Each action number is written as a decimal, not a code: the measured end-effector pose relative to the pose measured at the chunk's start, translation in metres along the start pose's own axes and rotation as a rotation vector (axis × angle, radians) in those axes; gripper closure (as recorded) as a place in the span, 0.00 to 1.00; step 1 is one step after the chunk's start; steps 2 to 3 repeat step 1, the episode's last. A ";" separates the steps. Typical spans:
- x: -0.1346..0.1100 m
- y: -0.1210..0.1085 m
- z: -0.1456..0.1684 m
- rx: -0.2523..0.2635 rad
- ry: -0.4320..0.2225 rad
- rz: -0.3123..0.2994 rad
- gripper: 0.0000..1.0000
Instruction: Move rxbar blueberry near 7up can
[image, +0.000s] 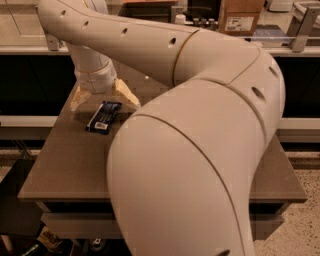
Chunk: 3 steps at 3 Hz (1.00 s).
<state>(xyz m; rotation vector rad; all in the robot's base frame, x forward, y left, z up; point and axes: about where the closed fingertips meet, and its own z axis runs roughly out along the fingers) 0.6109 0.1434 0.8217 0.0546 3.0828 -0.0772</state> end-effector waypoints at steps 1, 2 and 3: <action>0.000 0.000 0.000 0.000 0.000 0.000 0.00; 0.000 0.000 0.000 0.000 0.000 0.000 0.00; 0.000 0.000 0.000 0.000 0.000 0.000 0.00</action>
Offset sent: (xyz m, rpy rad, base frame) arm 0.0000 0.0000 0.0000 0.0000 0.0000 0.0000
